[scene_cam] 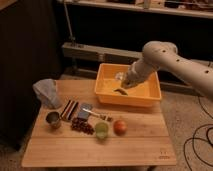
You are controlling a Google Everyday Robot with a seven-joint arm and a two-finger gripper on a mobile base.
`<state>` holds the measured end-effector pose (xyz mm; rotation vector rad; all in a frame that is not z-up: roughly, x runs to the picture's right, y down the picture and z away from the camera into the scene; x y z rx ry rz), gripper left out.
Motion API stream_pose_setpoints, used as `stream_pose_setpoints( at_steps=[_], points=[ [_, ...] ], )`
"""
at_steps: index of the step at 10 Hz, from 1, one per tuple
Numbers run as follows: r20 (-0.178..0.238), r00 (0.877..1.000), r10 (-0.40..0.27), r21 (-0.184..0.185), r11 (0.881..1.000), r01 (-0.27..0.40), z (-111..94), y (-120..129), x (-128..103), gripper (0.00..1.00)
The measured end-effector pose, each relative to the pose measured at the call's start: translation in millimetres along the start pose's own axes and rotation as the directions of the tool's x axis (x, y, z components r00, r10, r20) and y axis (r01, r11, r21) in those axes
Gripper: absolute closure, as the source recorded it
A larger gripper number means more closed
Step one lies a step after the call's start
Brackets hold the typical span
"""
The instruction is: Wipe tray with brush
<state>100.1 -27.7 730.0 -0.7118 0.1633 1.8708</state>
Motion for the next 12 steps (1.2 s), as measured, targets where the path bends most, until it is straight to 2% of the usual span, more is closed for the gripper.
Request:
stream_pose_setpoints(
  at_steps=[1, 2, 4, 6, 8, 9, 10, 12],
  points=[
    [-0.031, 0.999, 0.011, -0.001, 1.000, -0.011, 9, -1, -7, 1.00],
    [-0.041, 0.999, 0.014, -0.001, 1.000, -0.014, 12, 1, -11, 1.00],
    [-0.053, 0.998, 0.026, 0.009, 1.000, -0.026, 21, -3, -14, 1.00],
    [-0.062, 0.996, 0.069, 0.012, 0.998, -0.068, 29, -17, -17, 1.00],
    [-0.064, 0.991, 0.116, -0.035, 0.992, -0.119, 30, -35, -19, 1.00],
    [-0.073, 0.985, 0.157, -0.081, 0.983, -0.162, 31, -46, -20, 1.00],
    [-0.087, 0.978, 0.188, -0.111, 0.974, -0.197, 33, -51, -22, 1.00],
    [-0.111, 0.957, 0.270, -0.140, 0.949, -0.284, 37, -58, -26, 1.00]
  ],
)
